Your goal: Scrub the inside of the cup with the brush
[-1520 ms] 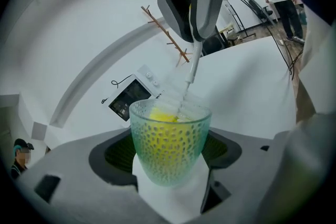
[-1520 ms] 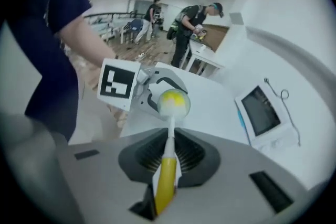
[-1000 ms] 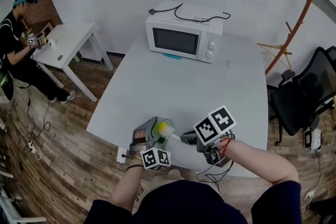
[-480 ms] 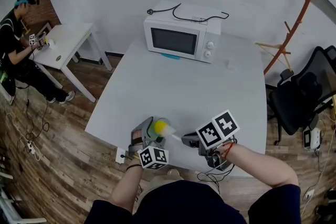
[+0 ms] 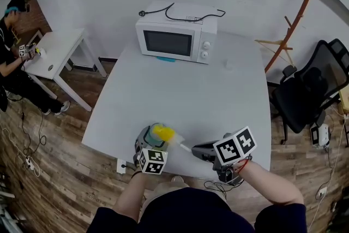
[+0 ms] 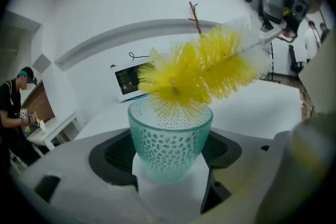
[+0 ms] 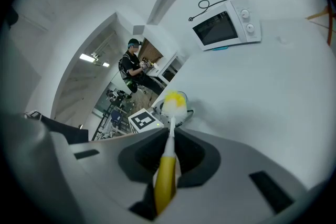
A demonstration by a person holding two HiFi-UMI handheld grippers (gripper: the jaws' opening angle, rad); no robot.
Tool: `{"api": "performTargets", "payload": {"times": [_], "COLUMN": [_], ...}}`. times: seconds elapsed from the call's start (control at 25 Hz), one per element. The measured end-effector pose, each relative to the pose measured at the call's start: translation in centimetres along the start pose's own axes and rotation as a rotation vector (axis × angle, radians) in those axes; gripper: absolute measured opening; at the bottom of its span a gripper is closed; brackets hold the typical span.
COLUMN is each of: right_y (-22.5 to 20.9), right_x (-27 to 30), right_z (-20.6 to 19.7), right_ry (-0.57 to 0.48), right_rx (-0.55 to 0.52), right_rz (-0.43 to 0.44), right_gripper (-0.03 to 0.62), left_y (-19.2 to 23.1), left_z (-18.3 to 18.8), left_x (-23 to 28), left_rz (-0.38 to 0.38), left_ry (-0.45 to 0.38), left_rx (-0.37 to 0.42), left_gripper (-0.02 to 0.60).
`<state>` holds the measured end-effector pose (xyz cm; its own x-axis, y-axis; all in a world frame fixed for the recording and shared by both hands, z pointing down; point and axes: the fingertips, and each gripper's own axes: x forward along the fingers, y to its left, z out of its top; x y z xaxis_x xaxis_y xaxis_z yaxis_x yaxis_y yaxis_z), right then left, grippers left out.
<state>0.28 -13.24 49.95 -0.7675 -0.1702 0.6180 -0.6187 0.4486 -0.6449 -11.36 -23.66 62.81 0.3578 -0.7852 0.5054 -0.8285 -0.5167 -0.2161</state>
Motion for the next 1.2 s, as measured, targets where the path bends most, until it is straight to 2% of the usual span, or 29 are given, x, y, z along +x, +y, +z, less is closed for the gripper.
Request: {"api": "performTargets", "payload": {"times": [0.12,0.2,0.44,0.64,0.92,1.2], "right_y": [-0.3,-0.8,-3.1,-3.6,-2.5,-1.8], "right_x": [-0.7,-1.3,-2.4,-2.6,-2.9,-2.4], "right_z": [0.3,0.7,2.0,1.9,1.9,0.7], "right_ry": [-0.086,-0.155,-0.338,-0.413,-0.441,-0.411], "right_rx": [-0.009,-0.026,-0.037,0.026,0.005,-0.013], "right_rz": [-0.009,-0.027,-0.16,-0.17,-0.151,-0.131], "right_gripper": [0.049,0.049,0.049,0.049,0.049,0.049], "left_y": [-0.6,-1.4,-3.6,-5.1,-5.6,-5.3], "left_z": [0.1,0.2,0.7,0.7,0.9,0.3], "left_x": [0.9,1.6,3.3,4.0,3.9,1.8], "left_rz": [-0.054,-0.091,-0.155,-0.194,-0.225,-0.199], "left_ry": [-0.01,-0.01,-0.042,-0.077,-0.095,-0.089], "left_rx": [-0.147,-0.205,-0.21,-0.194,-0.21,-0.251], "left_gripper": [0.377,0.377,0.377,0.377,0.377,0.387]}}
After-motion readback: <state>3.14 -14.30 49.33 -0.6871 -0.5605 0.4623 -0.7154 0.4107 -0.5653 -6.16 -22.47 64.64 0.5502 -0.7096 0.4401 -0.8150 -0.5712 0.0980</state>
